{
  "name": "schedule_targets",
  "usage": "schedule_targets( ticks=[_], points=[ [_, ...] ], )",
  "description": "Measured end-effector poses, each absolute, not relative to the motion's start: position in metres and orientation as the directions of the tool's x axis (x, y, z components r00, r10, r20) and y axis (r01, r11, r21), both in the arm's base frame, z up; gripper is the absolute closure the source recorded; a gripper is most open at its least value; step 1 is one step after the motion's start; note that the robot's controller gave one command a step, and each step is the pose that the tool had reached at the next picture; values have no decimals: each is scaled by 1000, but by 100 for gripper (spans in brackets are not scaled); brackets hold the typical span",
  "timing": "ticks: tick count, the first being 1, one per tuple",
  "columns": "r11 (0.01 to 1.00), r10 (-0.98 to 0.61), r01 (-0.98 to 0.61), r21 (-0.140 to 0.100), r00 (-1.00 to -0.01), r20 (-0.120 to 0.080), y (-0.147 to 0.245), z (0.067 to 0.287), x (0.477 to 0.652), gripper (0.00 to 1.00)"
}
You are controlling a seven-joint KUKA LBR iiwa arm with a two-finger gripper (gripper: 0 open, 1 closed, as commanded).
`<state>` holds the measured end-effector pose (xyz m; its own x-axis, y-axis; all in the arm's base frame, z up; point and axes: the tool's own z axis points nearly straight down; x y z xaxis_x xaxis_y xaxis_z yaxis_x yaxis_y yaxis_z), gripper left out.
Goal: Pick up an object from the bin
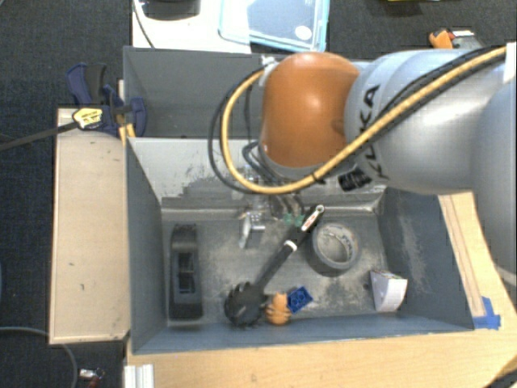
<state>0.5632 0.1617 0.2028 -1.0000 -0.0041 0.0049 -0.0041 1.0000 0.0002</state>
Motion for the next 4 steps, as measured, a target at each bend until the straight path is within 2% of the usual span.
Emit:
schedule_targets(
  ticks=[1, 2, 3, 4],
  points=[
    [1000, 1, 1, 2, -1000, -3, 161, 207, 565, 0],
    [990, -138, -138, 1, -990, -5, 136, 148, 531, 0],
    [863, -505, -505, -2, -863, -10, 121, 141, 483, 0],
    [819, -573, -573, 1, -819, -3, 153, 132, 480, 0]
  ],
)
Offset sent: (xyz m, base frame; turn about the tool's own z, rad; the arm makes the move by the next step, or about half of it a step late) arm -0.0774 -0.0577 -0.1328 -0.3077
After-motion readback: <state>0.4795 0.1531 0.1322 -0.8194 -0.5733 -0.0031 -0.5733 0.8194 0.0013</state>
